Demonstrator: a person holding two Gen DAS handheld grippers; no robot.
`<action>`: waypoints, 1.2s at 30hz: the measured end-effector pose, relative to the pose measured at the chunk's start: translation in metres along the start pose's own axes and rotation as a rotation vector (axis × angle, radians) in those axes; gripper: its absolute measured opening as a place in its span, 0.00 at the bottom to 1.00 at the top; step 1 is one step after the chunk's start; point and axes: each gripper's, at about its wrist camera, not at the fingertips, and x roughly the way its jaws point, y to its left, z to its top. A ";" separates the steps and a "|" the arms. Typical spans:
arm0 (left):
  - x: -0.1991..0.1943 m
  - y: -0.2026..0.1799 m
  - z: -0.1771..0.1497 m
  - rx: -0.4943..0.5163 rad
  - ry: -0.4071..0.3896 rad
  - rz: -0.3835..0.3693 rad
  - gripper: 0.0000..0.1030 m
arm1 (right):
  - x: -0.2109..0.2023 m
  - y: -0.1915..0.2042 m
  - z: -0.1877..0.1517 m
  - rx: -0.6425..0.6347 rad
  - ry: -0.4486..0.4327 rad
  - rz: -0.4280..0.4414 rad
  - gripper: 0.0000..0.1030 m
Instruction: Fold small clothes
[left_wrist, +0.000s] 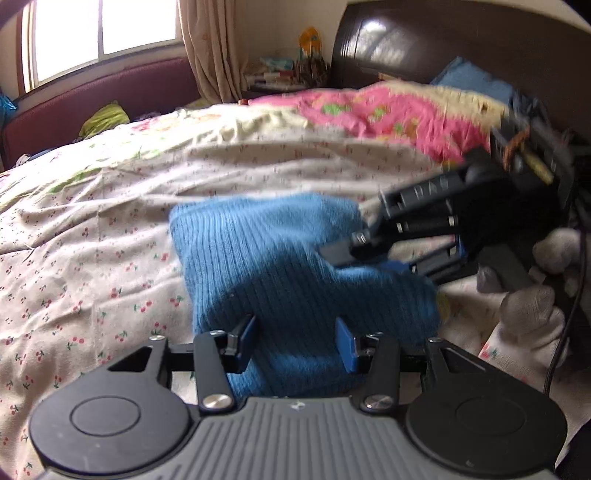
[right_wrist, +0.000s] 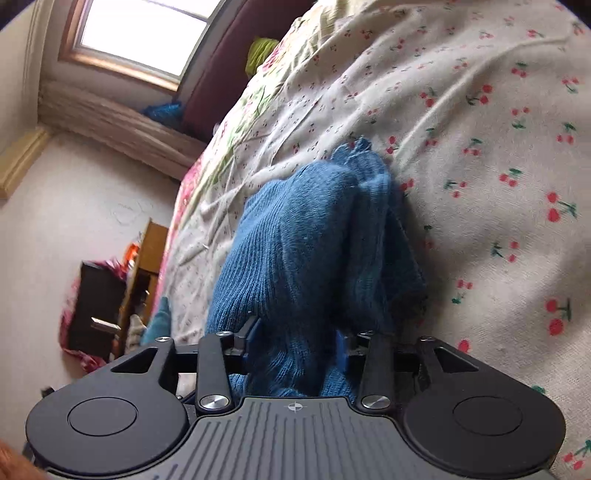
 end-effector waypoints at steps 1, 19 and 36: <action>-0.003 0.001 0.002 -0.009 -0.018 -0.005 0.53 | -0.004 -0.004 0.000 0.030 -0.008 0.024 0.20; 0.026 -0.029 -0.006 0.126 0.041 0.069 0.63 | -0.037 0.004 0.004 -0.184 -0.129 -0.363 0.00; 0.009 -0.033 -0.025 0.105 0.034 0.040 0.64 | 0.003 0.047 -0.008 -0.362 -0.122 -0.401 0.00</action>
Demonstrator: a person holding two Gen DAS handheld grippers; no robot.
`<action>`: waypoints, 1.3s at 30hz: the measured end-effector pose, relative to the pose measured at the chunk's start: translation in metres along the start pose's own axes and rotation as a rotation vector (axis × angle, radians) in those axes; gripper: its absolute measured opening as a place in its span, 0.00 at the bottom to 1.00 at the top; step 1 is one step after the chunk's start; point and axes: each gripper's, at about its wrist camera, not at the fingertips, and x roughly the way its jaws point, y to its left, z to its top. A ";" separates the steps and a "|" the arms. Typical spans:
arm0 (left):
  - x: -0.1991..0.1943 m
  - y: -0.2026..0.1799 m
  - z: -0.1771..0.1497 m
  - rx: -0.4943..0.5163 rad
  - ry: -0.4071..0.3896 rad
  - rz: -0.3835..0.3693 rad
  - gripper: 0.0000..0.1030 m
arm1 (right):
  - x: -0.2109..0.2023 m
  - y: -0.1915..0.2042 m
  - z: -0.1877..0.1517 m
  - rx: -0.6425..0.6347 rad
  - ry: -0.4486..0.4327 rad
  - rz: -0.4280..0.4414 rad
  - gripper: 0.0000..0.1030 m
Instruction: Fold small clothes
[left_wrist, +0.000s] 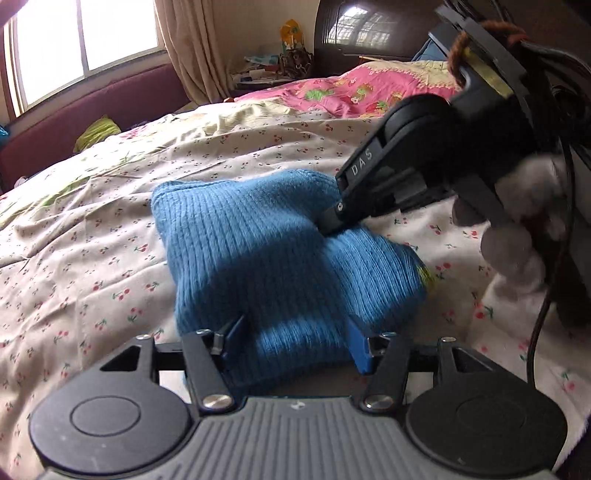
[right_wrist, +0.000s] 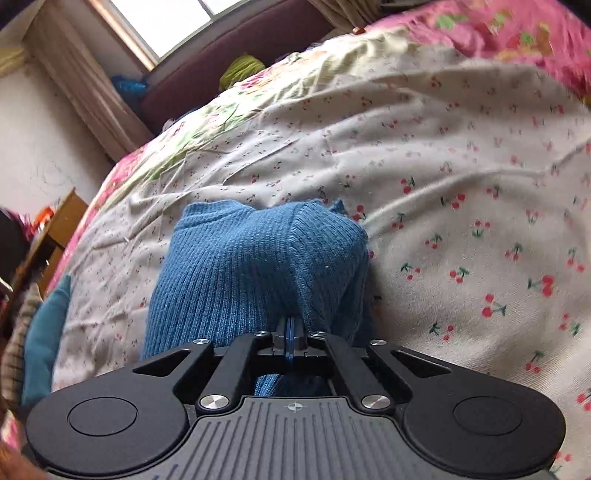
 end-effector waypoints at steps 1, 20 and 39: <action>-0.006 0.001 0.000 -0.005 -0.008 -0.008 0.64 | -0.005 0.007 0.001 -0.028 -0.013 -0.013 0.00; 0.009 0.045 -0.018 -0.259 -0.014 0.003 0.63 | 0.091 0.105 0.040 -0.279 0.113 0.013 0.09; -0.002 0.049 -0.019 -0.265 -0.011 -0.003 0.64 | 0.015 0.053 0.022 -0.086 -0.012 -0.036 0.12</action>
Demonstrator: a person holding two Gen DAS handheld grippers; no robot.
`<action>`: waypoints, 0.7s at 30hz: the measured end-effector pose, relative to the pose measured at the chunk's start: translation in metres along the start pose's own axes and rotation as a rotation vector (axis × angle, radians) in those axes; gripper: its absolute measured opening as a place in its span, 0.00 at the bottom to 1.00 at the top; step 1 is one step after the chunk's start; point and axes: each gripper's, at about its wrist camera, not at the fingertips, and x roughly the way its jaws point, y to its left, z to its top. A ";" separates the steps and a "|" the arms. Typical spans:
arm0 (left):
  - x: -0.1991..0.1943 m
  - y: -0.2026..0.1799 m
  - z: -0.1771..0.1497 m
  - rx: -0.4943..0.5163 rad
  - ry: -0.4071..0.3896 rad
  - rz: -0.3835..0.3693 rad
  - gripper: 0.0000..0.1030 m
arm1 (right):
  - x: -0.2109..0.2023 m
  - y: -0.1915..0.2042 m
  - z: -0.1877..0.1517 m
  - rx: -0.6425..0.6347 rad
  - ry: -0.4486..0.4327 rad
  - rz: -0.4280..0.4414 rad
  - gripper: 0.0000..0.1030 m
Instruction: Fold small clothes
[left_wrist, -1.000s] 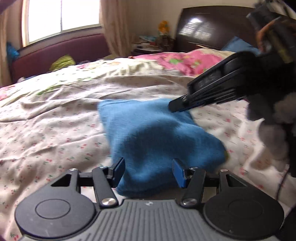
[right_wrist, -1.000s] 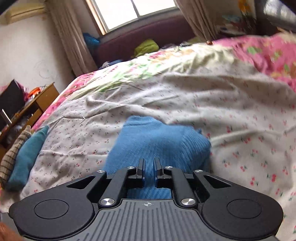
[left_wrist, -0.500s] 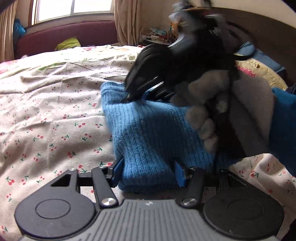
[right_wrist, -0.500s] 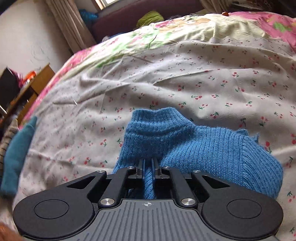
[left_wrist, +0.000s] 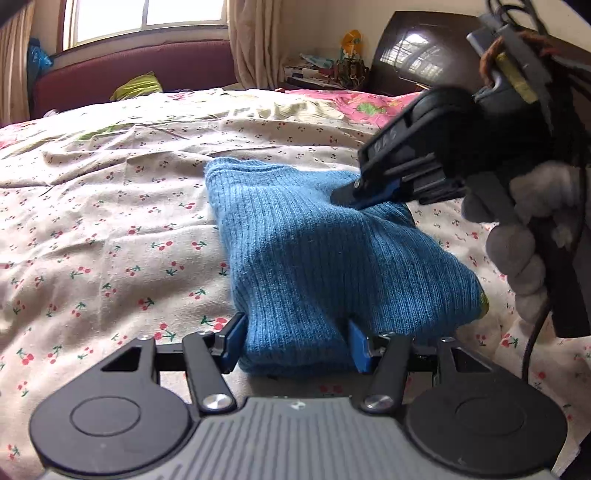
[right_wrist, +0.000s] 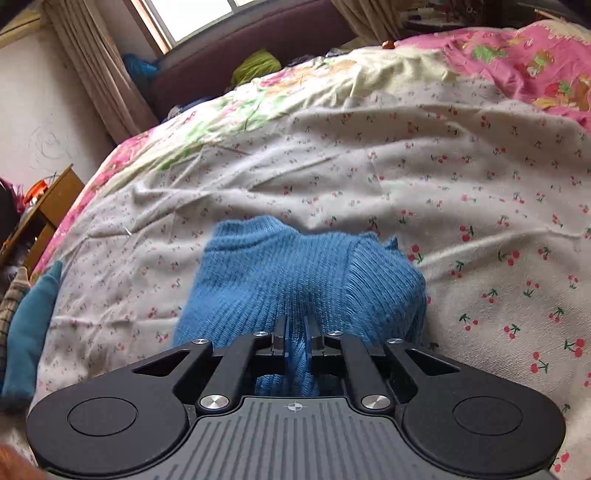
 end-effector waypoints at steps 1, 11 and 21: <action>-0.003 0.000 0.001 -0.008 -0.002 0.005 0.64 | -0.008 0.005 -0.001 -0.015 -0.017 0.013 0.12; -0.011 -0.009 -0.004 0.030 0.024 0.042 0.64 | -0.024 0.008 -0.048 -0.032 0.021 -0.043 0.12; -0.012 -0.007 -0.011 0.026 0.080 0.050 0.64 | -0.044 0.009 -0.055 0.008 0.000 -0.092 0.13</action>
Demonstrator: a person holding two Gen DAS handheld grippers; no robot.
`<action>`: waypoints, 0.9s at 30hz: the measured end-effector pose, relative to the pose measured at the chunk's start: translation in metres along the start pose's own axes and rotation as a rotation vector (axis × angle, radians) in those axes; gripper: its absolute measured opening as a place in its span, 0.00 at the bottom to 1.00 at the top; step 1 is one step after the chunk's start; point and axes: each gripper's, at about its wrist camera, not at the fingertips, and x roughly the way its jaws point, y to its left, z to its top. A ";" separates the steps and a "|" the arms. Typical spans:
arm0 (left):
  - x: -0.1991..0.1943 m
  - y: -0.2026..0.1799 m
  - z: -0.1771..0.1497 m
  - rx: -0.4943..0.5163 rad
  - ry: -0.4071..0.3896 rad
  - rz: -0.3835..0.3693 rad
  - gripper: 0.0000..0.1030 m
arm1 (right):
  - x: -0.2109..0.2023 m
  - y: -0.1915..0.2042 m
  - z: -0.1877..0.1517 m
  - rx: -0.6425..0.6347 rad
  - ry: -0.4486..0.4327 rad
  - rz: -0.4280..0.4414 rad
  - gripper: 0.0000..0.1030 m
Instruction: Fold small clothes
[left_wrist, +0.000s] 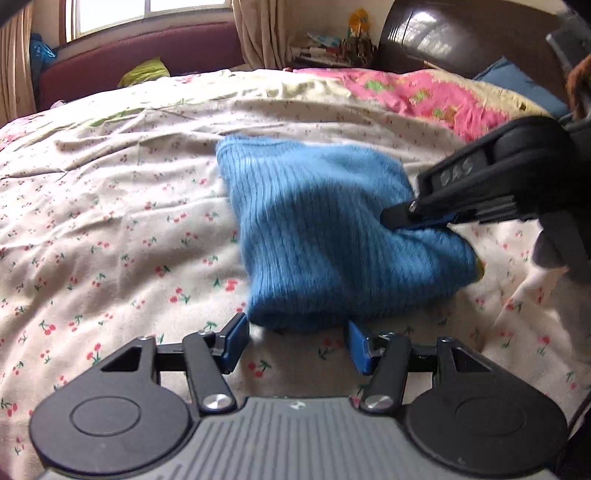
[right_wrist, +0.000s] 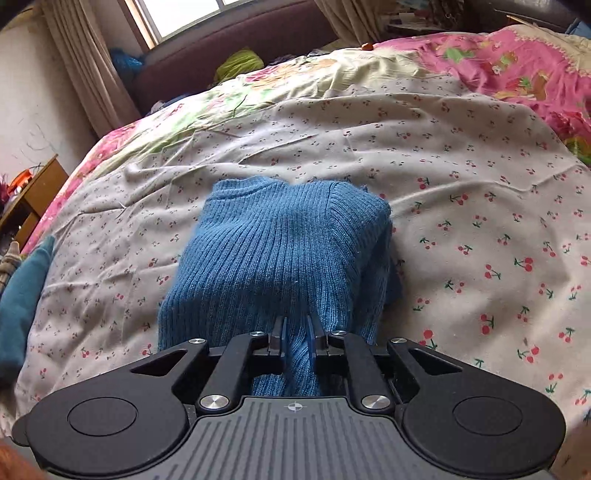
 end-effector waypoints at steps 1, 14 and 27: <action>0.000 0.001 -0.001 0.000 -0.001 0.000 0.64 | -0.004 0.000 -0.001 0.013 -0.015 0.013 0.14; 0.008 0.008 0.000 -0.022 0.009 0.023 0.64 | -0.004 -0.006 -0.017 0.077 -0.075 0.032 0.15; -0.001 0.008 0.013 -0.067 -0.011 0.024 0.64 | -0.007 -0.010 -0.034 0.095 -0.140 0.045 0.12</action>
